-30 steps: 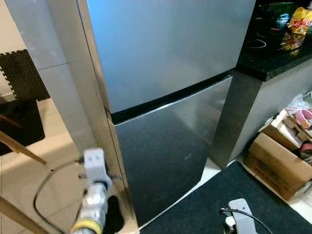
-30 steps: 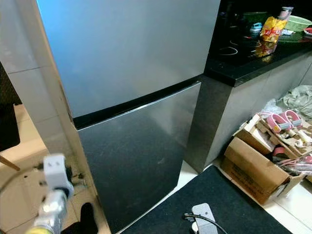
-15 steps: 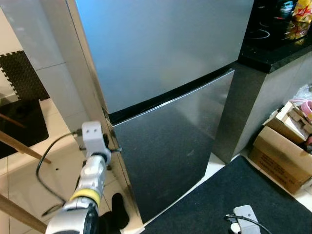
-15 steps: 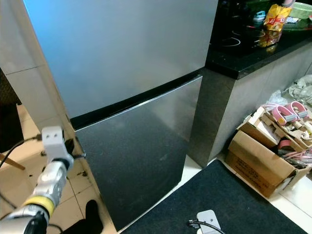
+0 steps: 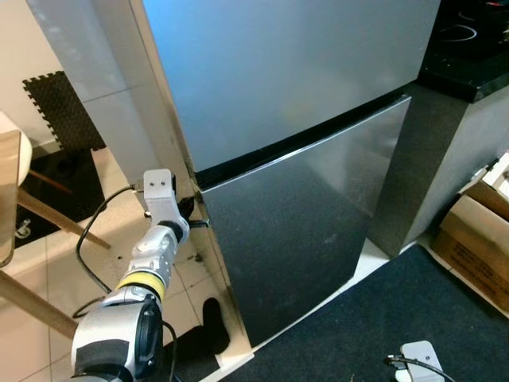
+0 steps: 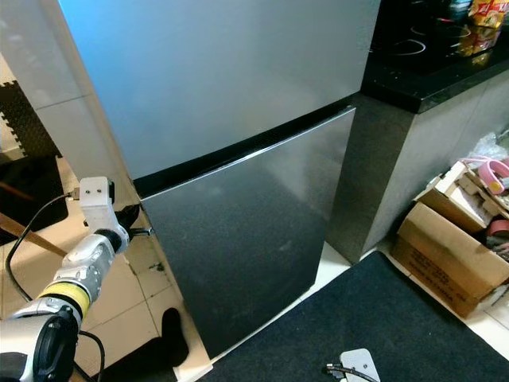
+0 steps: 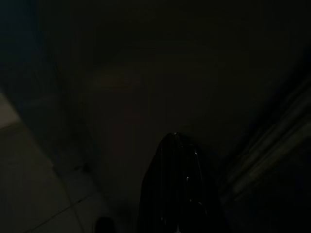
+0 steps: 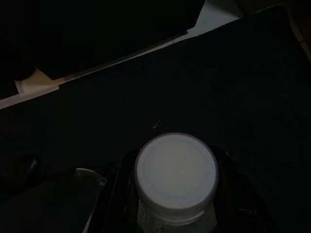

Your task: Restocking fridge

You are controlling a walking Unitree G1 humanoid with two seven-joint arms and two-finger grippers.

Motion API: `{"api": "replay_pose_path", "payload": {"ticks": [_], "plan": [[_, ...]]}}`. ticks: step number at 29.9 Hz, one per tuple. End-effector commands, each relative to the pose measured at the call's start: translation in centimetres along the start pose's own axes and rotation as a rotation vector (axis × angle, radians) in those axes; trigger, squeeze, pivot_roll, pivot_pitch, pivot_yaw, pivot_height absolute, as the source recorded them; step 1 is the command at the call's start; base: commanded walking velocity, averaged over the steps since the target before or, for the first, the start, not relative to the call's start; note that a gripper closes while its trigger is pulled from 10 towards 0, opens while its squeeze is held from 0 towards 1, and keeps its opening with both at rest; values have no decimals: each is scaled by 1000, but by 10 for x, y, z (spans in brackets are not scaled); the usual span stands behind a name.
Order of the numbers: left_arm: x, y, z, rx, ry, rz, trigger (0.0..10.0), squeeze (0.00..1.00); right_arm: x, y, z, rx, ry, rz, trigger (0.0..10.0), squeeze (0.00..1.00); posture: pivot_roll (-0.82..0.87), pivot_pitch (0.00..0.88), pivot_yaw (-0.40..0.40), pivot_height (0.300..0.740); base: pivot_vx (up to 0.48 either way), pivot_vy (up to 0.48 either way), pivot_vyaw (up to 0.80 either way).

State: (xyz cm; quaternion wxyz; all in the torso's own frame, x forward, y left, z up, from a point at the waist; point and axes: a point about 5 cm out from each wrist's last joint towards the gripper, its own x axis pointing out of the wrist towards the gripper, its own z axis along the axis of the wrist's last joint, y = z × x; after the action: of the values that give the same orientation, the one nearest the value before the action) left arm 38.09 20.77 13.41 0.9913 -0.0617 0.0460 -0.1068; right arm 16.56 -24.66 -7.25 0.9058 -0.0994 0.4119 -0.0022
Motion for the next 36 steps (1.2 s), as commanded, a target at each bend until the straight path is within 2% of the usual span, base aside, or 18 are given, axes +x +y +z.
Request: {"api": "replay_pose_path", "payload": {"ticks": [1, 2, 3, 4, 5, 9, 10, 13, 14, 16, 19, 24, 30, 32, 33, 34, 35, 36], "plan": [[8, -14, 13, 22, -19, -125, 10000, 12, 0, 1, 3, 0, -27, -5, 10000, 0, -146, 110, 72, 726, 0, 0, 0], [6, -13, 13, 21, -14, -161, 10000, 59, 0, 2, 3, -2, -27, -2, 10000, 0, -144, 110, 69, 726, 0, 0, 0], [6, -13, 13, 21, -14, -161, 10000, 59, 0, 2, 3, -2, -27, -2, 10000, 0, -144, 110, 69, 726, 0, 0, 0], [4, -11, 12, 18, -4, -194, 10000, 294, 1, 3, 4, -6, -27, 2, 10000, 0, -138, 110, 62, 726, 0, 0, 0], [2, -10, 10, 21, 13, -224, 10000, 416, 1, 4, 6, -10, -29, 6, 10000, 0, -134, 112, 57, 726, 0, 0, 0], [0, -8, 9, 16, 44, -276, 10000, 408, 3, 6, 10, -22, -34, 19, 10000, 0, -130, 114, 49, 726, 0, 0, 0], [1, -9, 10, 18, 46, -277, 10000, 514, 4, 7, 11, -25, -36, 22, 10000, 0, -130, 114, 47, 726, 0, 0, 0], [1, -9, 11, 20, 47, -279, 10000, 514, 4, 7, 12, -26, -38, 23, 10000, 0, -130, 115, 45, 726, 0, 0, 0], [3, -10, 13, 22, 46, -279, 10000, 753, 4, 7, 12, -33, -40, 24, 10000, 0, -130, 117, 44, 726, 0, 0, 0], [5, -13, 15, 20, 44, -284, 10000, 1000, 4, 6, 13, -39, -40, 26, 10000, 0, -130, 117, 44, 726, 0, 0, 0], [7, -17, 17, 14, 41, -294, 10000, 1000, 4, 6, 12, -40, -40, 26, 10000, 0, -130, 117, 44, 726, 0, 0, 0], [13, -36, 19, -15, 36, -387, 10000, 1000, 2, 3, 9, -38, -35, 18, 10000, 0, -140, 119, 52, 726, 0, 0, 0], [15, -49, 17, -28, 50, -475, 10000, 1000, 2, 2, 8, -35, -33, 15, 10000, 0, -140, 116, 58, 726, 0, 0, 0], [15, -49, 17, -28, 50, -475, 10000, 1000, 2, 2, 8, -35, -33, 15, 10000, 0, -140, 116, 58, 726, 0, 0, 0], [15, -52, 16, -11, 57, -494, 8667, 1000, 2, 3, 9, -35, -33, 15, 10000, 0, -137, 115, 58, 726, 0, 0, 0], [15, -52, 16, -11, 57, -494, 8667, 1000, 2, 3, 9, -35, -33, 15, 10000, 0, -137, 115, 58, 726, 0, 0, 0], [15, -54, 15, -3, 68, -518, 7647, 1000, 2, 3, 9, -35, -33, 16, 10000, 0, -135, 114, 57, 726, 0, 0, 0], [14, -55, 15, 8, 72, -539, 4980, 631, 2, 3, 9, -37, -33, 17, 10000, 0, -132, 112, 55, 726, 0, 0, 0]]}}
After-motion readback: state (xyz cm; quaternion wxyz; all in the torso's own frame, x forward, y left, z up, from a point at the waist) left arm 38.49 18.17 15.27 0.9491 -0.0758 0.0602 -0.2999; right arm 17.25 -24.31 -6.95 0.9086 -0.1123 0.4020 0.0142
